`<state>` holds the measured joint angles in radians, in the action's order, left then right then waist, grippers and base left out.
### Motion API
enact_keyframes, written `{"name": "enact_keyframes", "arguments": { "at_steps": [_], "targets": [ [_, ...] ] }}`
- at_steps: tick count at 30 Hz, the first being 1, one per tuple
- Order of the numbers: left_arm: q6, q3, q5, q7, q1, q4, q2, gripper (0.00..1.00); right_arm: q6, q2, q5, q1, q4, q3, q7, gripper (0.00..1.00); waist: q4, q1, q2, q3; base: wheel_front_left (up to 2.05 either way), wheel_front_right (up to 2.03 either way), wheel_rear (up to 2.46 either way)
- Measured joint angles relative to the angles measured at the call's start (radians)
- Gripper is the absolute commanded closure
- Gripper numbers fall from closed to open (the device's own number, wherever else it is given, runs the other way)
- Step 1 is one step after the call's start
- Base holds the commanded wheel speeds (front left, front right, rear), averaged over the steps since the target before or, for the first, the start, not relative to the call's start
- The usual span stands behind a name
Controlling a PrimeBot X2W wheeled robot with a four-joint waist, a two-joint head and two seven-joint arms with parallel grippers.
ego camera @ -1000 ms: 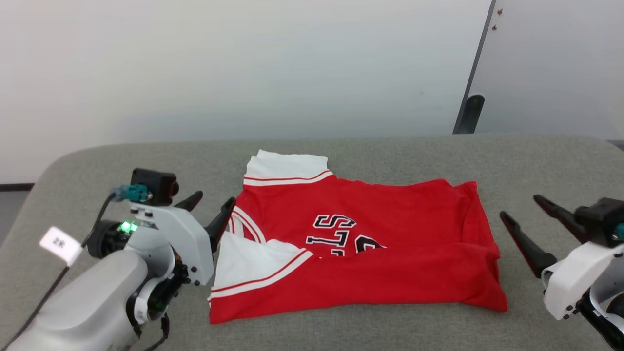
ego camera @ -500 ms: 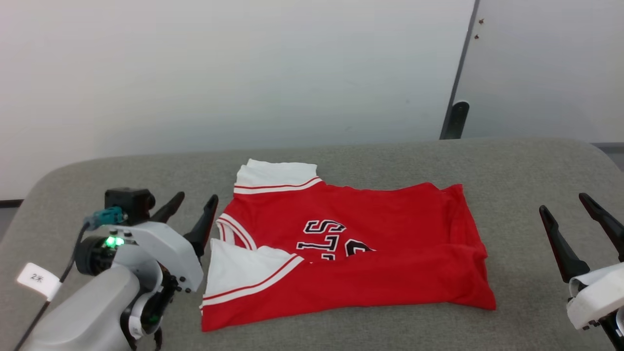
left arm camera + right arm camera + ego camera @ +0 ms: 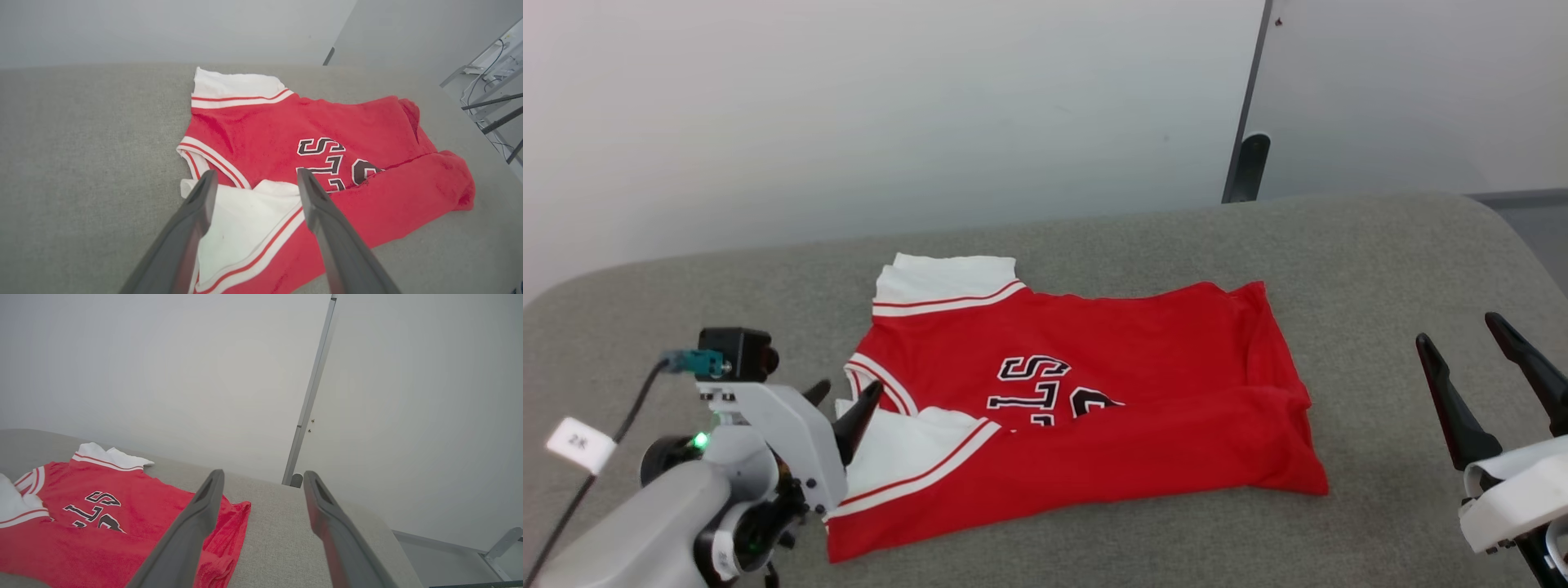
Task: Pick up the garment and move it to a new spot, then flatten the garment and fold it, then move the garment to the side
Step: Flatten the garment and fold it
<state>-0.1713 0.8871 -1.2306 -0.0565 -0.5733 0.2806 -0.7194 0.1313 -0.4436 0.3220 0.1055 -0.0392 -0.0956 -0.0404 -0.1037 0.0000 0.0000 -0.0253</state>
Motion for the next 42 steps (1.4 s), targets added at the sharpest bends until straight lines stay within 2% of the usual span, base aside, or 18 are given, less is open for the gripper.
{"name": "enact_keyframes", "arguments": {
  "at_steps": [4, 7, 11, 14, 17, 28, 29, 31, 35, 42],
  "targets": [
    [-0.063, 0.026, -0.048, -0.161, 0.007, -0.063, -0.046, 0.00, 0.000, 0.012, -0.007, -0.019, -0.023, 0.018, 0.020, 0.00, -0.010, -0.0001, 0.0000, 0.014, 0.00, 0.00, 0.00],
    [-0.136, 0.043, -0.095, -0.286, 0.016, -0.120, -0.082, 0.00, 0.000, 0.021, -0.007, -0.025, -0.033, 0.024, 0.037, 0.00, -0.014, 0.0000, 0.0000, 0.022, 0.00, 0.00, 0.00],
    [-0.243, 0.081, -0.100, -0.421, 0.011, -0.197, -0.136, 0.00, 0.000, 0.033, -0.006, -0.034, -0.043, 0.026, 0.048, 0.00, -0.015, 0.0000, -0.0001, 0.033, 0.00, 0.00, 0.00],
    [-0.278, 0.110, -0.089, -0.487, -0.001, -0.205, -0.156, 0.00, 0.000, 0.041, -0.005, -0.034, -0.046, 0.025, 0.053, 0.00, -0.015, 0.0000, 0.0000, 0.043, 0.00, 0.00, 0.00],
    [-0.267, 0.123, -0.091, -0.514, -0.014, -0.167, -0.139, 0.00, 0.000, 0.048, -0.003, -0.033, -0.048, 0.022, 0.054, 0.00, -0.016, 0.0000, 0.0000, 0.056, 0.00, 0.00, 0.00],
    [-0.132, 0.135, -0.124, -0.523, -0.041, 0.093, -0.016, 0.00, 0.000, 0.058, 0.021, -0.004, -0.049, 0.005, 0.077, 0.00, -0.025, 0.0000, 0.0000, 0.105, 0.00, 0.00, 0.00],
    [-0.122, 0.124, -0.138, -0.523, -0.041, 0.114, -0.004, 0.25, 0.000, 0.057, 0.023, 0.001, -0.049, -0.001, 0.082, 0.00, -0.025, 0.0000, 0.0000, 0.109, 0.00, 0.00, 0.00],
    [-0.097, 0.123, -0.152, -0.540, -0.047, 0.146, 0.007, 1.00, 0.000, 0.057, 0.034, 0.009, -0.049, -0.008, 0.101, 0.00, -0.024, -0.0001, 0.0000, 0.116, 0.00, 0.00, 0.00],
    [-0.073, 0.121, -0.150, -0.541, -0.068, 0.185, 0.028, 1.00, 0.000, 0.042, 0.071, 0.023, -0.044, -0.046, 0.195, 0.00, -0.020, 0.0000, 0.0000, 0.130, 0.00, 0.00, 0.00],
    [-0.046, 0.122, -0.135, -0.532, -0.109, 0.212, 0.057, 1.00, 0.000, -0.010, 0.178, 0.104, -0.024, -0.108, 0.559, 0.00, -0.001, 0.0000, 0.0000, 0.162, 0.00, 0.00, 0.00]
  ]
}}
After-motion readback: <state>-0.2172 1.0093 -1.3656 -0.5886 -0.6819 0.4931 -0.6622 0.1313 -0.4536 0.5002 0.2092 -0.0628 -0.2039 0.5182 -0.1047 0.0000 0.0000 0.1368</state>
